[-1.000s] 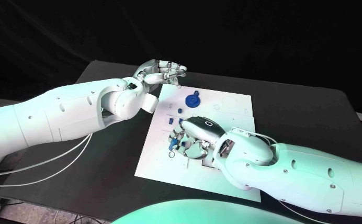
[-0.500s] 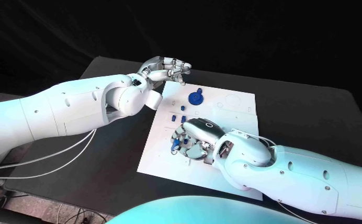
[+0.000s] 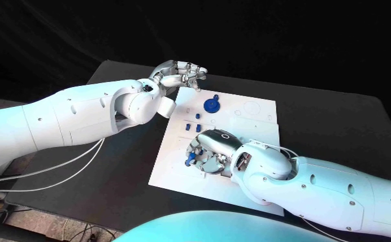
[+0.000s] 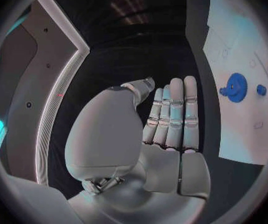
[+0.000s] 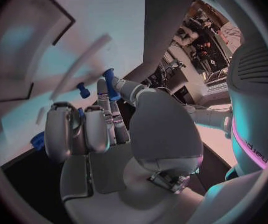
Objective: Assemble the parts on the task board
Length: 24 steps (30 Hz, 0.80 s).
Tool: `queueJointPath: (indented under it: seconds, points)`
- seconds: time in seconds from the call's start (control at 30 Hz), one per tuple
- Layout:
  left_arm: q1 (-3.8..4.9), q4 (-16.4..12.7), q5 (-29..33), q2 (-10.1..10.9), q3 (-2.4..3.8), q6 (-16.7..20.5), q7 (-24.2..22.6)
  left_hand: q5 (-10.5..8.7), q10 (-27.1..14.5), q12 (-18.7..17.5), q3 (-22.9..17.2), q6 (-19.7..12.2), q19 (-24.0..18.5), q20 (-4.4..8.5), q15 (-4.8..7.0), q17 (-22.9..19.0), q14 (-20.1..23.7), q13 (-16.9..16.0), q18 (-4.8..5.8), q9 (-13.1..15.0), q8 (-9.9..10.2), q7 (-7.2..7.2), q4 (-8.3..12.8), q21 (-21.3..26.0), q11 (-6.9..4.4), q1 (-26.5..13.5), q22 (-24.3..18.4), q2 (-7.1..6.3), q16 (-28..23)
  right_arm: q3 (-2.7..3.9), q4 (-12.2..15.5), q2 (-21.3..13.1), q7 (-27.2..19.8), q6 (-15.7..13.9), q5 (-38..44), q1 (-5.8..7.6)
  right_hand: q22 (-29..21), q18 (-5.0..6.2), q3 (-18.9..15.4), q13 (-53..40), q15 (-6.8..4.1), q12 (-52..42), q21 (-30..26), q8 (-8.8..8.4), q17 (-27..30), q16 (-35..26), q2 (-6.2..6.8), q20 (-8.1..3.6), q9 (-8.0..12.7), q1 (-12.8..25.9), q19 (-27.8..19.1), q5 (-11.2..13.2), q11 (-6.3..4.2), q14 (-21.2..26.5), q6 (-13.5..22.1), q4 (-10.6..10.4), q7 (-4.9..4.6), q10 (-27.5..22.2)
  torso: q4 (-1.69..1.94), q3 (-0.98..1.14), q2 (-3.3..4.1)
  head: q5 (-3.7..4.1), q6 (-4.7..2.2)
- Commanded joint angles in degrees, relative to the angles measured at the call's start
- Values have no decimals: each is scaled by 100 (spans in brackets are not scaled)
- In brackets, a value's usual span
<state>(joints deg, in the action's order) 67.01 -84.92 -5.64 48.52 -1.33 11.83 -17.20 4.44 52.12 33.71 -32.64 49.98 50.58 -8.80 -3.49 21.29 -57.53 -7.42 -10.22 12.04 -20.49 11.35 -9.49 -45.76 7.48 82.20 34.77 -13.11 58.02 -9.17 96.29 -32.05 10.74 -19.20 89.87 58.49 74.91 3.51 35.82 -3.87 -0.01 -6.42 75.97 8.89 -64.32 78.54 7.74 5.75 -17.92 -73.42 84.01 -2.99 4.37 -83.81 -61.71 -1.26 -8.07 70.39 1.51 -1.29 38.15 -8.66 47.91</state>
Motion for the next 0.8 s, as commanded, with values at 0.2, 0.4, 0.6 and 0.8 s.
queueJointPath:
  seconds: [0.2, 0.4, 0.6, 0.8]
  points:
    - [4, -7, -4, -11, 3, -118, -13, 1, -34, 14, 6, -27, 9, -29, 2, -8, 31, 11, -26, -7, 28, -6, 27, 22, -3, -12, -8, 46, -31, -7, -26, 42, 92, 190, 213, -38, 948, -49, 34, 7, -37, 34, -30, 39, -3, 26, -50, -32, -132, 2, 98, -19, -13, -145, -12, -16, -2, 43, 6, -3, 1, 2, 9]
    - [4, -9, -4, -8, 3, -119, -11, 1, -34, 14, 6, -27, 9, -29, 2, -8, 31, 11, -26, -7, 28, -6, 27, 22, -3, -12, -8, 46, -31, -10, -32, 67, 179, 161, 382, -62, 947, -48, 33, 7, -36, 41, -35, 41, -10, 29, -48, -32, -136, 17, 96, -17, -11, -145, -5, -19, -4, 45, 4, -11, -3, 6, 12]
    - [4, -10, -4, -6, 3, -121, -8, 0, -37, 15, 9, -28, 10, -30, 1, -9, 31, 12, -26, -7, 30, -5, 22, 25, -2, -19, -10, 48, -32, -12, -13, 81, 190, 128, 472, -70, 948, -47, 18, 5, -33, 69, -44, 42, -3, 27, 16, -31, -149, 50, 93, -16, -8, -141, 23, 1, -10, 50, 6, -9, -4, 9, 15]
    - [4, -9, -4, -4, 3, -131, -1, 0, -37, 15, 9, -28, 10, -30, 1, -9, 31, 12, -26, -7, 30, -5, 22, 25, -2, -19, -10, 48, -32, -16, 20, 105, 157, 159, 503, -73, 943, -41, -63, -5, -18, 123, -77, 31, 4, 24, 171, -21, -165, 202, 79, -137, 7, -132, 91, -28, -32, 65, 3, -7, -3, 10, 15]
